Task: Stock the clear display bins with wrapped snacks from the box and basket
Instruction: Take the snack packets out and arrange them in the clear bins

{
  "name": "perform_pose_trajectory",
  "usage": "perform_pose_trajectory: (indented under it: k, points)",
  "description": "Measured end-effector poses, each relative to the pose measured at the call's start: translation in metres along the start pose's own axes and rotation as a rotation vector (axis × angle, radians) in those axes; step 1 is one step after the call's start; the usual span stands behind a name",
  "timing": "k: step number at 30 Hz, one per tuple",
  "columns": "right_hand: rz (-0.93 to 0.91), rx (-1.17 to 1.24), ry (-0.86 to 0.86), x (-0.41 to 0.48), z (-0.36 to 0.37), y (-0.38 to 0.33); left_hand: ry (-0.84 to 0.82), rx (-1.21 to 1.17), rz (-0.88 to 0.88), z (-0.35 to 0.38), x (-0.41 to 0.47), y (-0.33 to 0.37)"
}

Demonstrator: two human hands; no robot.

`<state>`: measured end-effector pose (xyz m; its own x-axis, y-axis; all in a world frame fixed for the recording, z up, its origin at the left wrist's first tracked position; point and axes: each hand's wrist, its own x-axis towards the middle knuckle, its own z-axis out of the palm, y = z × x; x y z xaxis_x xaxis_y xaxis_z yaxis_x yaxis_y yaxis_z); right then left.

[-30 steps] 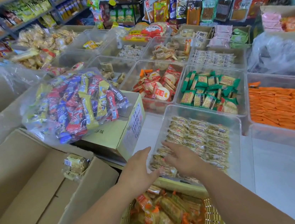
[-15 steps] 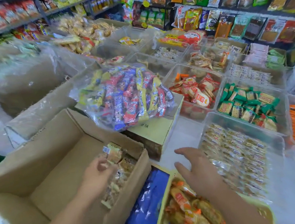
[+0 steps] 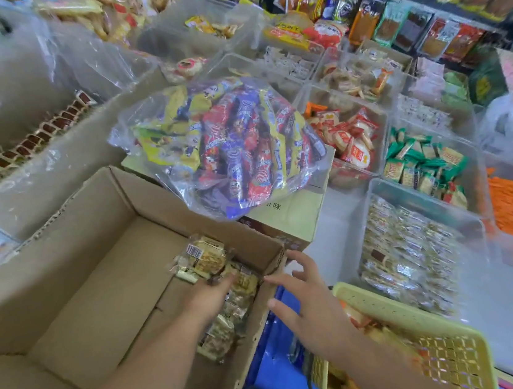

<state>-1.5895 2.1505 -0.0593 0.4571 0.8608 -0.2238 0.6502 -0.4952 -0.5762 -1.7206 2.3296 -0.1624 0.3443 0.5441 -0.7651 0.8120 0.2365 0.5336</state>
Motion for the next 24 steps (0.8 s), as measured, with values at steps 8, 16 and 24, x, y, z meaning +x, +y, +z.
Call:
perform_pose_trajectory:
  k: [8,16,24]
  points:
    - [0.028,-0.032,0.003,0.0,0.0,-0.006,-0.04,-0.078,-0.084,0.011,0.022,0.001]
    - [0.011,-0.041,-0.008,0.003,0.003,-0.004,-0.048,-0.052,-0.034,0.017,0.022,-0.004]
    - [-0.009,-0.074,-0.034,0.004,0.0,0.002,0.142,0.199,0.187,0.01,0.001,0.0]
